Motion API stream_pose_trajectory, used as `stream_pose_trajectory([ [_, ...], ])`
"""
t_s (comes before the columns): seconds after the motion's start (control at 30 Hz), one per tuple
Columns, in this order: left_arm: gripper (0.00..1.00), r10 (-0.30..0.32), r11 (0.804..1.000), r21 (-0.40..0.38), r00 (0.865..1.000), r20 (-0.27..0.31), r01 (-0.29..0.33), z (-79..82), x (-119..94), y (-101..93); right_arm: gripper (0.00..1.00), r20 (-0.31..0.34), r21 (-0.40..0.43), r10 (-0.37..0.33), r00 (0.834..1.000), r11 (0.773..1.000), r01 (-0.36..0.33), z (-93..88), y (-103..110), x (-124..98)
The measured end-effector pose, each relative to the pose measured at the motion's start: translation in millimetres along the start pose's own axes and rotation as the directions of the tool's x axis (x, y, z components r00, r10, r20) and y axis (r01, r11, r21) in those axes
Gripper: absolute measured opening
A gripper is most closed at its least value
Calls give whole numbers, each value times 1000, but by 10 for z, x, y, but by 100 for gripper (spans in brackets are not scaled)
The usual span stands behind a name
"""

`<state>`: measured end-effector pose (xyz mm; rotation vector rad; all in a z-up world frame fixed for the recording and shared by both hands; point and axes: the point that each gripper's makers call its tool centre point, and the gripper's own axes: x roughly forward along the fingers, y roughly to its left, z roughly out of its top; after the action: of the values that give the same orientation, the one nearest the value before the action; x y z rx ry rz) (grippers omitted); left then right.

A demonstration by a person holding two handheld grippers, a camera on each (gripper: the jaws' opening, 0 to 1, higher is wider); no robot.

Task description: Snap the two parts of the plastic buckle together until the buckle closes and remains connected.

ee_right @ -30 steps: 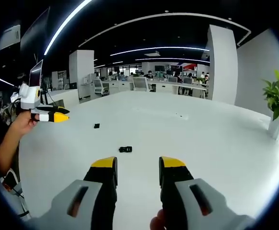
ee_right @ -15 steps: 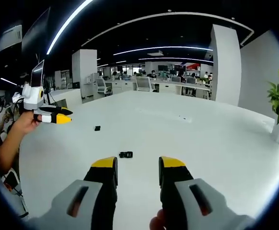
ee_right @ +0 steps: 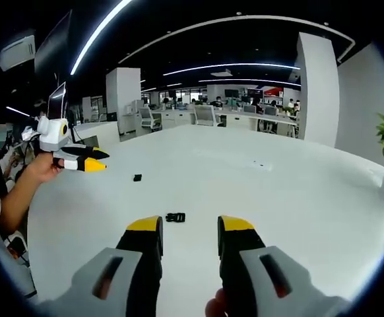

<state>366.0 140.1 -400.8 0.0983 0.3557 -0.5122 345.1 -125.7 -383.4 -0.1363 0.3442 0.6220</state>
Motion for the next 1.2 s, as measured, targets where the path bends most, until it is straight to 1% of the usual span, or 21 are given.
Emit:
stream_pose_trajectory([
  [0.6, 37, -29, 999, 24, 999, -17, 29, 31, 117, 29, 33, -9, -17, 27, 1000, 999, -27, 9, -25, 98],
  [0.8, 38, -59, 997, 50, 998, -29, 60, 36, 152, -10, 33, -15, -23, 36, 999, 999, -37, -5, -15, 128],
  [0.83, 38, -62, 997, 53, 998, -30, 64, 36, 156, -14, 33, -16, -27, 48, 999, 998, -48, -4, 3, 141],
  [1.1, 36, -74, 995, 70, 996, -56, 78, -22, 201, 27, 32, -31, -36, 92, 995, 995, -93, -18, 42, 209],
  [1.2, 36, -76, 993, 80, 995, -71, 82, -46, 211, 41, 32, -39, -45, 97, 994, 994, -99, -24, 42, 235],
])
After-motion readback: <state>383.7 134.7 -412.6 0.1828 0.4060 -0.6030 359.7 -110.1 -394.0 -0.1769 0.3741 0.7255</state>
